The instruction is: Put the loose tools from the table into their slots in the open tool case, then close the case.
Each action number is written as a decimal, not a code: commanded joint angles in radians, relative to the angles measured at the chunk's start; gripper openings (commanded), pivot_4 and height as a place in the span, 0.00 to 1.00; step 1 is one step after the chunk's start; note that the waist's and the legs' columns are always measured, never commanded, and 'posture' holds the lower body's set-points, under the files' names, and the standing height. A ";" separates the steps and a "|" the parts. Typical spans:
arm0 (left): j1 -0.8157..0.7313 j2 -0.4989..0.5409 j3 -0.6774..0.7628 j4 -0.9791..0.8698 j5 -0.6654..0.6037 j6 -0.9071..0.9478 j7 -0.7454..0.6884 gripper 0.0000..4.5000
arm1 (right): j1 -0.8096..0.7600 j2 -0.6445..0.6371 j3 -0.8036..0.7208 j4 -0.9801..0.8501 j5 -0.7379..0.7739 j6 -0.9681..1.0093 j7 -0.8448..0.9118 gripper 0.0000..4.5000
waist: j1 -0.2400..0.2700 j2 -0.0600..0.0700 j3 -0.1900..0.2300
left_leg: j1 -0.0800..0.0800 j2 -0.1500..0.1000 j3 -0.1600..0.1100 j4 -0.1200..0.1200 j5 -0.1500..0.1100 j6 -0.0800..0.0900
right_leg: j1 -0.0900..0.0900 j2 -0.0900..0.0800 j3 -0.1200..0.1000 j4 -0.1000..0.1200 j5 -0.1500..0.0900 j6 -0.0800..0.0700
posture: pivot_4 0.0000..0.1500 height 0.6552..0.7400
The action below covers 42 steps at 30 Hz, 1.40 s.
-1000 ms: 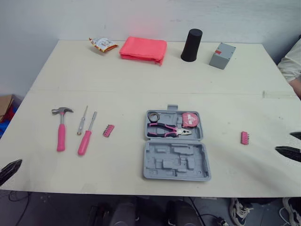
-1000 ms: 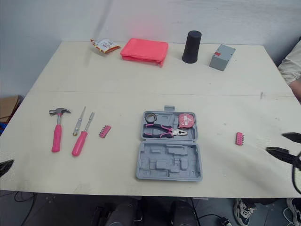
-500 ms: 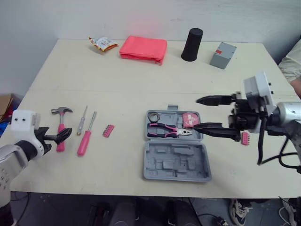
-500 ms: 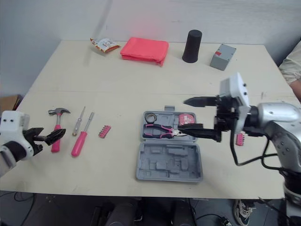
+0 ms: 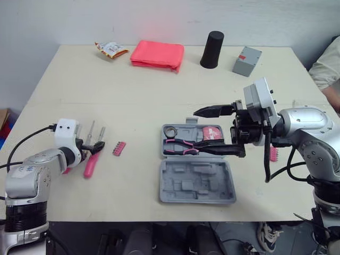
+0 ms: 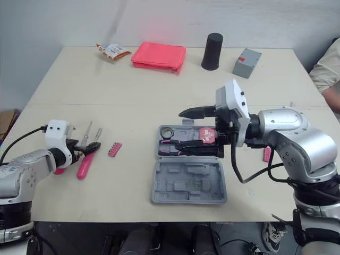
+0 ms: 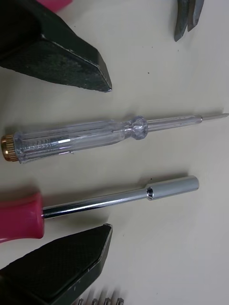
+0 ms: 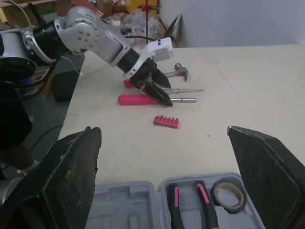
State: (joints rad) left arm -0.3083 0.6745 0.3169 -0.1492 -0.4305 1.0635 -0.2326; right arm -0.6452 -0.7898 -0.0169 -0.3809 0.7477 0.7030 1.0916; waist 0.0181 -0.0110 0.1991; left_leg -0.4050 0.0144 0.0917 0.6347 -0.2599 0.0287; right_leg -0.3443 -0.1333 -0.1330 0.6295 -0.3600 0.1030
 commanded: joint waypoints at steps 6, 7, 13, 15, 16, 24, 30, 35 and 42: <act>-0.014 -0.007 0.138 -0.015 -0.035 0.038 -0.017 1.00 | 0.034 -0.040 -0.064 -0.028 0.022 0.003 -0.012 0.98 | 0.000 0.000 0.000 | 0.000 0.000 0.000 0.000 0.000 0.000 | 0.000 -0.001 0.000 0.000 0.000 0.000 | 1.00 0.95; -0.008 0.003 0.136 -0.014 -0.033 0.040 -0.026 1.00 | 0.035 -0.038 -0.065 -0.030 0.025 0.006 -0.015 0.98 | 0.000 0.000 0.000 | 0.000 0.000 0.000 0.000 0.000 0.000 | 0.000 -0.001 0.000 0.000 0.000 0.000 | 1.00 0.95; -0.003 0.062 0.045 0.063 0.040 -0.036 -0.062 1.00 | 0.059 -0.034 -0.060 -0.045 0.019 -0.005 -0.032 0.98 | 0.003 0.000 0.000 | 0.000 0.000 0.000 0.000 0.000 0.000 | 0.000 0.000 0.000 0.000 0.000 0.000 | 1.00 0.95; -0.006 0.064 0.018 0.082 0.049 -0.054 -0.079 1.00 | 0.063 -0.036 -0.063 -0.049 0.022 -0.005 -0.036 0.98 | 0.003 0.000 0.000 | 0.000 0.000 0.001 0.000 0.000 0.000 | 0.000 0.000 0.001 0.000 0.000 0.000 | 1.00 0.95; -0.008 0.061 0.012 0.091 0.052 -0.059 -0.081 1.00 | 0.065 -0.037 -0.065 -0.051 0.025 -0.004 -0.037 0.98 | 0.003 0.000 0.000 | 0.000 0.000 0.001 0.000 0.000 0.000 | 0.000 -0.001 0.001 0.000 0.000 0.000 | 1.00 0.95; -0.013 0.039 -0.052 0.138 0.088 -0.081 -0.097 0.72 | 0.067 -0.039 -0.070 -0.063 0.033 0.001 -0.049 1.00 | 0.004 0.000 0.000 | 0.000 0.000 0.001 0.000 0.000 0.000 | 0.000 -0.001 0.001 0.000 0.000 0.000 | 1.00 0.95; -0.012 0.006 -0.050 0.116 0.084 -0.055 -0.092 0.66 | 0.068 -0.045 -0.075 -0.068 0.039 0.003 -0.061 1.00 | 0.007 0.000 0.000 | 0.001 0.000 0.001 0.000 -0.001 0.000 | 0.000 -0.002 0.001 0.000 0.000 0.000 | 1.00 0.95; -0.002 -0.036 0.003 0.063 0.050 0.003 -0.079 0.24 | 0.051 -0.052 -0.074 -0.052 0.033 -0.003 -0.054 1.00 | 0.006 0.000 0.000 | 0.001 0.000 0.001 0.001 -0.001 0.000 | 0.000 -0.001 0.001 0.000 0.000 0.000 | 1.00 0.95; 0.011 0.019 0.101 -0.030 0.037 0.031 -0.097 0.01 | 0.062 -0.076 -0.103 -0.021 0.030 -0.011 -0.044 1.00 | 0.005 -0.001 0.000 | 0.001 0.000 0.001 0.001 -0.001 0.000 | 0.000 -0.001 0.001 0.000 0.000 0.000 | 1.00 0.95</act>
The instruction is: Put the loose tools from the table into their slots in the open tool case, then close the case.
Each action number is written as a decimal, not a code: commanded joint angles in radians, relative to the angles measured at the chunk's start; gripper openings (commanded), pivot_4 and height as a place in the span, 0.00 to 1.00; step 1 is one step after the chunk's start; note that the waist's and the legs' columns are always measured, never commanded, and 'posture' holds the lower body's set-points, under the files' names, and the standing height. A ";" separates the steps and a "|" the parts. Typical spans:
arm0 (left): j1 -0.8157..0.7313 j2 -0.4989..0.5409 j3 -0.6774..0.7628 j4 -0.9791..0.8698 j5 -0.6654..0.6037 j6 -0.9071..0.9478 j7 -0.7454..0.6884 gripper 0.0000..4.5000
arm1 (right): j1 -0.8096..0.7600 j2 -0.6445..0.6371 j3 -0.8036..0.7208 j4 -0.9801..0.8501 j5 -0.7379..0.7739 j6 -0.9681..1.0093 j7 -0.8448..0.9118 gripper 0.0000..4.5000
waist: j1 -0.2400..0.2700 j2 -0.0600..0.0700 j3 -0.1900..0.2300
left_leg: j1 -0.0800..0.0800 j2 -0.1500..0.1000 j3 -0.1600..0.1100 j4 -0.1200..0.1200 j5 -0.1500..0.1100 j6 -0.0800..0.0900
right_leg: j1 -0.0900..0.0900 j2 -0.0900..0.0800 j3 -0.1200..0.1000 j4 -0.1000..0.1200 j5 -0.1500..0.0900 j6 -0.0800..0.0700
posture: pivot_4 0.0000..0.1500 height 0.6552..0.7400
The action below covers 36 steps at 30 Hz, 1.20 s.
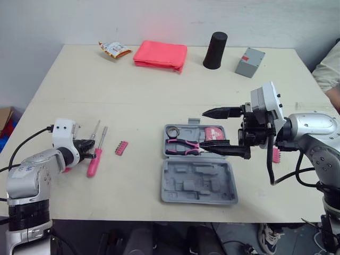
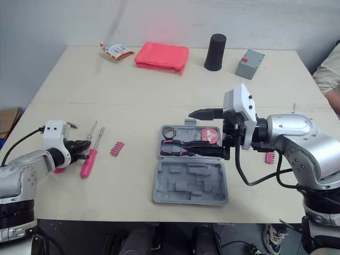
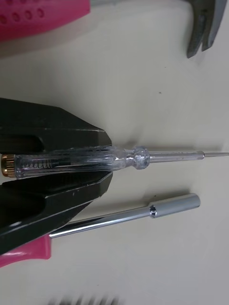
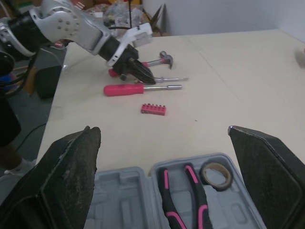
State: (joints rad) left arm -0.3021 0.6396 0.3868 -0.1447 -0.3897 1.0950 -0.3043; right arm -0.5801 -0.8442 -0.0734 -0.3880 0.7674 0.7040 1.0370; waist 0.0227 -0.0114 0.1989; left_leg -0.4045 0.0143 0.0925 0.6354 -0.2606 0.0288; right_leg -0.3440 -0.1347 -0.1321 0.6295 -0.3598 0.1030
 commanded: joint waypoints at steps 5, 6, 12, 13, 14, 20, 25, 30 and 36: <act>-0.107 0.232 -0.082 -0.116 -0.037 -0.056 -0.207 0.01 | 0.030 -0.068 -0.070 -0.014 0.033 0.011 0.053 1.00 | 0.001 -0.003 0.002 | -0.001 0.001 0.000 0.000 0.000 -0.001 | -0.001 0.001 0.000 -0.001 0.000 0.000 | 1.00 0.95; -0.134 0.272 -0.145 -0.134 -0.042 -0.086 -0.282 0.01 | 0.051 -0.091 -0.076 -0.019 0.036 0.015 0.077 1.00 | 0.004 -0.003 0.002 | -0.002 0.001 0.000 0.000 0.000 -0.001 | -0.001 0.001 0.000 -0.001 0.000 0.000 | 1.00 0.95; -0.377 0.288 -0.535 -0.186 -0.037 -0.153 -0.569 0.01 | 0.218 -0.207 -0.132 -0.038 0.035 0.028 0.168 1.00 | 0.008 -0.003 0.002 | -0.002 -0.003 0.002 0.000 -0.002 0.002 | 0.001 0.001 0.002 -0.003 0.002 0.002 | 1.00 0.95; -0.425 0.264 -0.595 -0.187 -0.030 -0.146 -0.594 0.01 | 0.248 -0.221 -0.145 -0.044 0.038 0.034 0.172 1.00 | 0.007 -0.003 0.002 | -0.002 -0.003 0.002 0.001 -0.002 0.002 | 0.001 0.003 0.001 -0.003 0.002 0.002 | 1.00 0.95; -0.464 0.240 -0.645 -0.187 -0.022 -0.142 -0.614 0.01 | 0.273 -0.230 -0.159 -0.051 0.041 0.038 0.175 1.00 | 0.006 -0.003 0.002 | -0.002 -0.002 0.002 0.002 -0.002 0.002 | 0.000 0.003 0.001 -0.003 0.002 0.002 | 1.00 0.95; -0.614 0.084 -0.900 -0.149 0.062 -0.136 -0.663 0.01 | 0.415 -0.254 -0.223 -0.099 0.047 0.057 0.154 1.00 | -0.001 -0.003 0.002 | -0.002 0.000 0.003 0.002 -0.002 0.002 | 0.000 0.006 0.001 -0.002 0.001 0.002 | 1.00 0.95; -0.660 -0.023 -1.013 -0.068 0.137 -0.106 -0.639 0.01 | 0.509 -0.230 -0.257 -0.124 0.032 0.044 0.119 1.00 | 0.006 -0.003 0.002 | -0.002 0.000 0.001 0.005 -0.001 0.003 | 0.001 0.005 0.001 -0.001 0.001 0.002 | 1.00 0.95; -0.668 -0.070 -1.041 -0.050 0.163 -0.104 -0.656 0.01 | 0.535 -0.210 -0.275 -0.134 0.044 0.049 0.089 1.00 | 0.006 -0.003 0.002 | -0.004 0.000 0.000 0.009 -0.002 0.004 | 0.001 0.005 0.000 -0.001 0.001 0.002 | 1.00 0.95; -0.678 -0.088 -1.061 -0.051 0.193 -0.133 -0.685 0.01 | 0.565 -0.197 -0.268 -0.129 0.022 0.030 0.077 1.00 | 0.007 -0.003 0.002 | -0.004 0.000 -0.001 0.010 -0.003 0.005 | 0.003 0.004 0.000 -0.001 0.001 0.002 | 1.00 0.95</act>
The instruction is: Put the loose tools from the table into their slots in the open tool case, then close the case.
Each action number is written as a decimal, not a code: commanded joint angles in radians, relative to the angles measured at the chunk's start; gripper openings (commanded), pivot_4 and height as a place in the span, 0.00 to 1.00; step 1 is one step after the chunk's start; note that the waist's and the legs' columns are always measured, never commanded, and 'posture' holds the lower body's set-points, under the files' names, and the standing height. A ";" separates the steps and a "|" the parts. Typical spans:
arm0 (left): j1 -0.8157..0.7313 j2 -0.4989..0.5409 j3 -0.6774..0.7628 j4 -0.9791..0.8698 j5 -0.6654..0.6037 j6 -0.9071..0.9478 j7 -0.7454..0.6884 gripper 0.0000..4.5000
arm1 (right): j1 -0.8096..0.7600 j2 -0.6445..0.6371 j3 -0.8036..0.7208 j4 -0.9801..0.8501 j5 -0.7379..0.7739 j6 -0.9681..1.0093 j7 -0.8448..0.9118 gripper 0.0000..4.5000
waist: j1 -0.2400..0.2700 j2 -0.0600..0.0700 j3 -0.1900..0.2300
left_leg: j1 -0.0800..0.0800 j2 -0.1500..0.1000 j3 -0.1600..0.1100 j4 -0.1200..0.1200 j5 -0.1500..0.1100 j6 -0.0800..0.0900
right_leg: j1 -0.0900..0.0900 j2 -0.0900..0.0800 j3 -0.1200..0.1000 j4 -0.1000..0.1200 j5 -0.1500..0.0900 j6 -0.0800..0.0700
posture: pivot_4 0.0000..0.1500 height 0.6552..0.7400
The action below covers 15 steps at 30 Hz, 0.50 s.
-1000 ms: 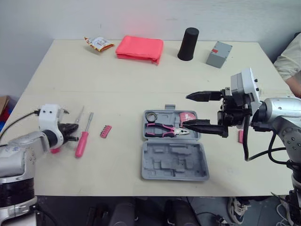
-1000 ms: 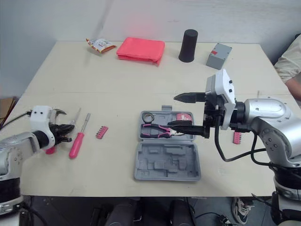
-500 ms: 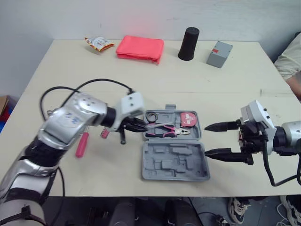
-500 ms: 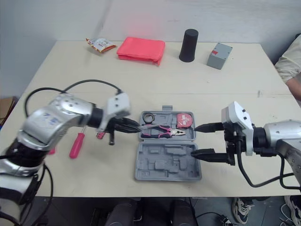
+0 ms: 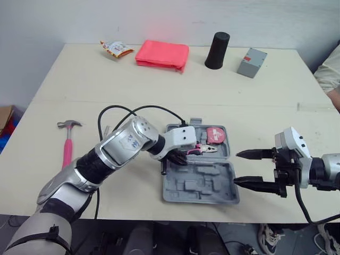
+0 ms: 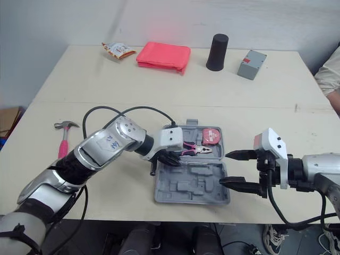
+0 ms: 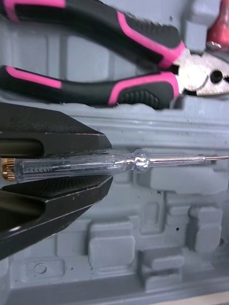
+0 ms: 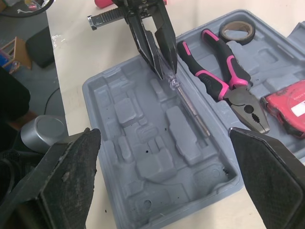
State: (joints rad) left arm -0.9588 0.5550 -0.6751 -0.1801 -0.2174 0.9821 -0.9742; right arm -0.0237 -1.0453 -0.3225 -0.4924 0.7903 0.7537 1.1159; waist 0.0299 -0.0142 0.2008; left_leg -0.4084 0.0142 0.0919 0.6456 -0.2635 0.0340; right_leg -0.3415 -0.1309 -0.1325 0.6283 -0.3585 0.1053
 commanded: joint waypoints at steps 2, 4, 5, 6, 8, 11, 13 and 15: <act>-0.025 -0.003 0.002 -0.017 0.028 -0.017 -0.018 0.01 | 0.015 0.002 -0.014 -0.020 -0.008 -0.027 -0.001 1.00 | 0.000 0.000 0.000 | 0.000 0.000 0.000 0.000 0.000 0.000 | 0.000 0.000 0.000 0.000 0.000 0.000 | 1.00 0.95; -0.026 0.003 -0.002 -0.012 0.038 -0.027 -0.030 0.01 | 0.014 0.000 -0.010 -0.015 -0.013 -0.031 0.001 1.00 | -0.001 0.000 0.000 | 0.000 0.000 0.000 0.000 0.000 0.000 | 0.000 0.000 0.000 0.000 0.000 0.000 | 1.00 0.95; -0.025 0.006 -0.006 -0.007 0.043 -0.031 -0.037 0.01 | 0.010 -0.001 -0.007 -0.011 -0.018 -0.032 0.000 1.00 | -0.001 0.000 0.000 | 0.000 0.000 0.000 0.000 0.000 0.000 | 0.000 0.000 0.000 0.000 0.000 0.000 | 1.00 0.95; -0.024 0.009 -0.011 -0.003 0.048 -0.037 -0.045 0.01 | 0.006 -0.001 -0.006 -0.008 -0.020 -0.032 -0.002 1.00 | -0.001 0.000 0.000 | 0.000 0.000 0.000 0.000 0.000 0.000 | 0.000 0.000 0.000 0.000 0.000 0.000 | 1.00 0.95; -0.020 0.015 -0.026 0.002 0.061 -0.048 -0.062 0.01 | 0.002 0.001 -0.005 -0.006 -0.021 -0.029 -0.005 1.00 | -0.001 0.000 0.000 | 0.000 0.000 0.000 0.000 0.000 0.000 | 0.000 0.000 0.000 0.000 0.000 0.000 | 1.00 0.95; -0.023 0.013 -0.053 0.016 0.089 -0.066 -0.076 0.01 | -0.003 0.008 -0.009 -0.006 -0.013 -0.026 -0.010 1.00 | 0.000 0.000 0.000 | 0.000 0.000 0.000 0.001 0.000 0.000 | 0.000 0.000 0.000 0.000 0.000 0.000 | 1.00 0.95; -0.025 0.007 -0.063 0.032 0.113 -0.079 -0.073 0.01 | -0.003 0.011 -0.012 -0.009 -0.007 -0.023 -0.014 1.00 | 0.000 0.000 0.000 | 0.000 0.000 0.000 0.001 0.000 0.000 | 0.000 0.000 0.000 0.000 0.000 0.000 | 1.00 0.95; -0.022 0.002 -0.072 0.048 0.135 -0.091 -0.070 0.01 | -0.001 0.011 -0.015 -0.014 -0.001 -0.020 -0.016 1.00 | 0.001 0.000 0.000 | 0.000 0.000 0.000 0.001 0.000 0.000 | 0.001 0.000 0.000 0.000 0.000 0.000 | 1.00 0.95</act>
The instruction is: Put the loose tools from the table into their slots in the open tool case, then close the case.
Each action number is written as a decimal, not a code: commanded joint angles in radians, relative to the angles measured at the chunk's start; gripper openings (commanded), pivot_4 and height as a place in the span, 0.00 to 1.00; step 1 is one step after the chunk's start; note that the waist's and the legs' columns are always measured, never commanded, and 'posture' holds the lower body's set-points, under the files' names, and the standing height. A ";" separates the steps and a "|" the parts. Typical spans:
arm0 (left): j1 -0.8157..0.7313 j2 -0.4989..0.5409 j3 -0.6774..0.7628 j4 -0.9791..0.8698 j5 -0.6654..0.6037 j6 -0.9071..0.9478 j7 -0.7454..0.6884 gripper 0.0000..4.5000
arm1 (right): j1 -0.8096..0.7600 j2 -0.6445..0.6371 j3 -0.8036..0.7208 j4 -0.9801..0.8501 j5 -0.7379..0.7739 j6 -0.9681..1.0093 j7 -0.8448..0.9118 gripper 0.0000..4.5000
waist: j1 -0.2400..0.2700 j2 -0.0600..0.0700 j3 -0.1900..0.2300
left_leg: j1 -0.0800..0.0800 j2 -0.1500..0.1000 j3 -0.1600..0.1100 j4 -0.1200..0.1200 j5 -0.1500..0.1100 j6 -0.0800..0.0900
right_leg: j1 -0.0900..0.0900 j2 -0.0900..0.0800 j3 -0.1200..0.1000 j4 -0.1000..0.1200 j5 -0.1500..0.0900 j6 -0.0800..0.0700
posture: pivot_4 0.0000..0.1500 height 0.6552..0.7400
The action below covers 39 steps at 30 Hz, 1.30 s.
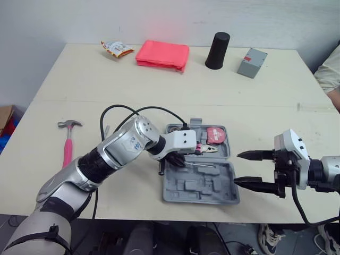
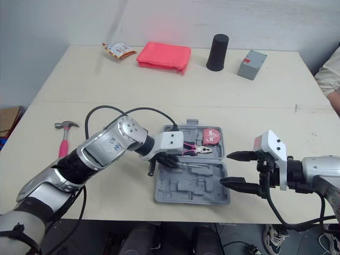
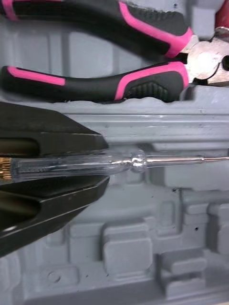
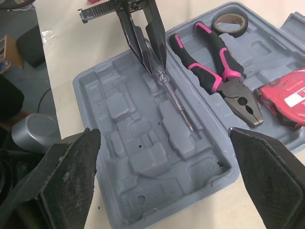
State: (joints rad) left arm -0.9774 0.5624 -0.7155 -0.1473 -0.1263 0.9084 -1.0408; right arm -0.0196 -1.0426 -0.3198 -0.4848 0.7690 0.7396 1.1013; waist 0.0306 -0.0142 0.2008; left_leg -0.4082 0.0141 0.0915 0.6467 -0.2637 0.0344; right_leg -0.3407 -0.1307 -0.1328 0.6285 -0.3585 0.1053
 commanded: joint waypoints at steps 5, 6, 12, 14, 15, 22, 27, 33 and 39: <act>0.010 -0.022 -0.037 0.020 0.066 -0.020 -0.004 0.01 | 0.002 0.010 -0.022 -0.029 0.024 -0.007 -0.003 1.00 | 0.003 0.000 0.000 | 0.000 0.000 0.000 0.001 0.000 0.000 | 0.000 0.000 0.000 0.000 0.000 0.000 | 1.00 0.95; 0.011 -0.029 -0.037 0.024 0.071 -0.020 0.001 0.01 | 0.003 0.011 -0.023 -0.031 0.024 -0.007 -0.003 1.00 | 0.005 0.000 0.000 | 0.000 0.000 0.000 0.001 0.000 0.000 | 0.000 0.000 0.000 0.000 0.000 0.000 | 1.00 0.95; 0.019 -0.045 -0.041 0.025 0.104 -0.033 0.003 0.01 | 0.020 0.014 -0.035 -0.050 0.031 -0.005 -0.008 1.00 | 0.009 0.000 0.000 | 0.000 0.000 0.000 0.001 0.000 0.000 | 0.001 0.000 0.000 0.000 0.000 0.000 | 1.00 0.95; 0.021 -0.045 -0.042 0.021 0.111 -0.040 -0.002 0.01 | 0.024 0.014 -0.037 -0.054 0.032 -0.006 -0.008 1.00 | 0.010 0.000 0.000 | 0.000 0.000 0.000 0.001 0.000 0.000 | 0.001 0.000 0.000 0.000 0.000 0.000 | 1.00 0.95; 0.023 -0.046 -0.042 0.022 0.114 -0.045 -0.003 0.01 | 0.025 0.015 -0.037 -0.054 0.030 -0.008 -0.008 1.00 | 0.010 0.000 0.000 | 0.000 0.000 0.000 0.001 0.000 0.000 | 0.001 0.000 0.000 0.000 0.000 0.000 | 1.00 0.95; 0.018 -0.063 -0.038 0.036 0.134 -0.077 -0.010 0.01 | 0.013 0.013 -0.028 -0.056 0.018 -0.023 -0.009 1.00 | 0.017 0.000 0.000 | 0.001 0.000 0.000 0.002 0.000 0.001 | 0.001 0.000 0.000 0.000 0.000 0.000 | 1.00 0.95; 0.017 -0.057 -0.030 0.024 0.142 -0.087 -0.024 0.17 | -0.001 0.012 -0.025 -0.056 0.021 -0.024 -0.013 1.00 | 0.019 0.000 0.000 | 0.000 0.000 0.000 0.002 -0.001 0.001 | 0.001 0.000 0.000 0.000 0.000 0.000 | 1.00 0.95; -0.010 -0.078 0.033 -0.002 0.126 -0.065 -0.018 0.67 | -0.004 0.016 -0.008 -0.060 0.011 -0.038 -0.017 1.00 | 0.020 0.000 0.000 | 0.000 0.000 0.000 0.003 -0.001 0.001 | 0.001 0.000 0.000 0.001 0.000 0.000 | 1.00 0.95; 0.006 -0.092 0.199 -0.017 0.038 -0.086 -0.015 0.99 | -0.028 0.021 0.019 -0.057 0.012 -0.037 -0.024 1.00 | 0.016 0.000 0.000 | 0.000 0.000 0.000 0.002 -0.001 0.001 | 0.000 0.000 0.000 0.001 0.000 0.000 | 1.00 0.95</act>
State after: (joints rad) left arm -0.9712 0.4764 -0.5832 -0.1461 -0.0623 0.8429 -1.0641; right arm -0.0373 -1.0238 -0.2982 -0.5138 0.7742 0.7174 1.0775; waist 0.0464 -0.0141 0.2007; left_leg -0.4080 0.0140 0.0915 0.6490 -0.2644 0.0356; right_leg -0.3404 -0.1313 -0.1327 0.6295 -0.3584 0.1054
